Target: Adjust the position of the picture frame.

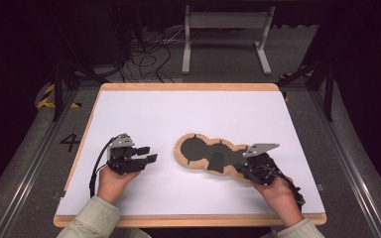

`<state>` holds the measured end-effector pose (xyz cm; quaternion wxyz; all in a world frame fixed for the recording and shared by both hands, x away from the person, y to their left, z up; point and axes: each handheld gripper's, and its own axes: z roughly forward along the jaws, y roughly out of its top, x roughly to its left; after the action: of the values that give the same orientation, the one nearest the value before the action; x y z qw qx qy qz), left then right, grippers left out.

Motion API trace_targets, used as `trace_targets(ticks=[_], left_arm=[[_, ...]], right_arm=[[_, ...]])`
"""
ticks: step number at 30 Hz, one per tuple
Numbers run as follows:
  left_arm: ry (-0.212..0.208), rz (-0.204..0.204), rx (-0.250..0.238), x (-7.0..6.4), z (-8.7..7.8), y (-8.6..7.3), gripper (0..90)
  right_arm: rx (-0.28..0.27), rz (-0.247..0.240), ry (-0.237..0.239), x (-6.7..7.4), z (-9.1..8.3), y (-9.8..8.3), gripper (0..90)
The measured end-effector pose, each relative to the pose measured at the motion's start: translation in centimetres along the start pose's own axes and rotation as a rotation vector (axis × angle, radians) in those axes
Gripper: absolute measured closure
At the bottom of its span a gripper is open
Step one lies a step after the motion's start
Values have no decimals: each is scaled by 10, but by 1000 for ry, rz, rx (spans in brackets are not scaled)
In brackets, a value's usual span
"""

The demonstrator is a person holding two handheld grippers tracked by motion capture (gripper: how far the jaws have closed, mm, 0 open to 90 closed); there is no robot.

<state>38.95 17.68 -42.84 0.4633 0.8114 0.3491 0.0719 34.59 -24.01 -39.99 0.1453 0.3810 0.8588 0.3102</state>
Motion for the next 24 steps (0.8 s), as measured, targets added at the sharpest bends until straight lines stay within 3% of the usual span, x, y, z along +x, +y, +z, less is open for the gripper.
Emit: trace_targets(ticks=[4, 8, 12, 19, 24], left_arm=[[-2, 3, 3, -1, 1, 1, 532], [-1, -1, 4, -1, 2, 1, 532], [-3, 0, 3, 0, 3, 2, 532], [0, -5, 6, 0, 3, 2, 532], [1, -5, 6, 0, 2, 1, 532]], right_arm=[[-43, 102, -113, -22, -18, -8, 900], [-50, 197, -158, -39, -24, -18, 900], [-14, 256, -205, -53, -24, -28, 900], [86, 301, -227, -66, -12, -41, 900], [129, 333, -196, -69, 1, -45, 900]])
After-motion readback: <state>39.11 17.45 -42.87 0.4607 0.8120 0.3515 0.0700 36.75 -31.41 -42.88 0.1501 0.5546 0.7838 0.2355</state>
